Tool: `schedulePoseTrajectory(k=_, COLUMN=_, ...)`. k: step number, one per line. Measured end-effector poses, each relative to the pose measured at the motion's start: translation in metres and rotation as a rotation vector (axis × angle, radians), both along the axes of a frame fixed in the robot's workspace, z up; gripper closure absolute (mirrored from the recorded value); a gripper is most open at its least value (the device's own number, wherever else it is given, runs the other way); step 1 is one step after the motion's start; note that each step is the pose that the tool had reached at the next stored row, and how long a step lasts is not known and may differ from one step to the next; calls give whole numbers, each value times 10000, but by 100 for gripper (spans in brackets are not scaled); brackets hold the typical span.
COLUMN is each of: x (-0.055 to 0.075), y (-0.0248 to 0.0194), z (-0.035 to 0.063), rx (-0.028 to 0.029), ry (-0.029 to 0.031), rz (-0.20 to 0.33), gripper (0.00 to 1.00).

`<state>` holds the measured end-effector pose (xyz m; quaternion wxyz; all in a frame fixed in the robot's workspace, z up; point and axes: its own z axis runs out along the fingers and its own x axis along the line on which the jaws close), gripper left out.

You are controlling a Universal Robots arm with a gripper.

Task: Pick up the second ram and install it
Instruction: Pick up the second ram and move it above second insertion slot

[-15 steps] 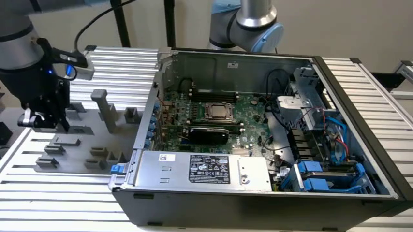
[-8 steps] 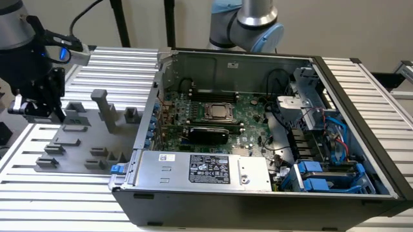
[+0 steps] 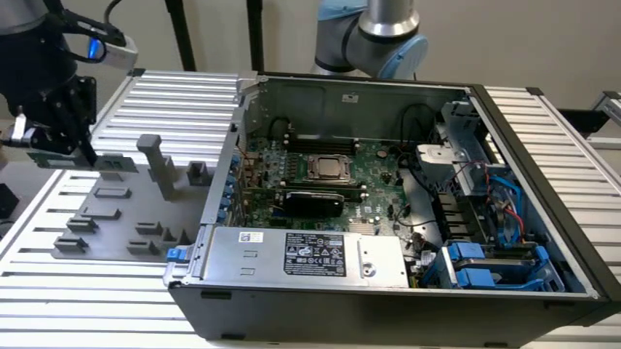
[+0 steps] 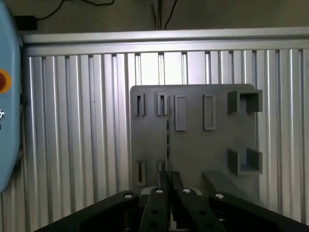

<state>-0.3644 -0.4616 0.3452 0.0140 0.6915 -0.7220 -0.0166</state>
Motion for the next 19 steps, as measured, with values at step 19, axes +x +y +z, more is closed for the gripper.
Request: schedulePoseTrajectory(k=19, x=862, y=0, z=697, rx=0, ry=8, rz=-1, gripper=100)
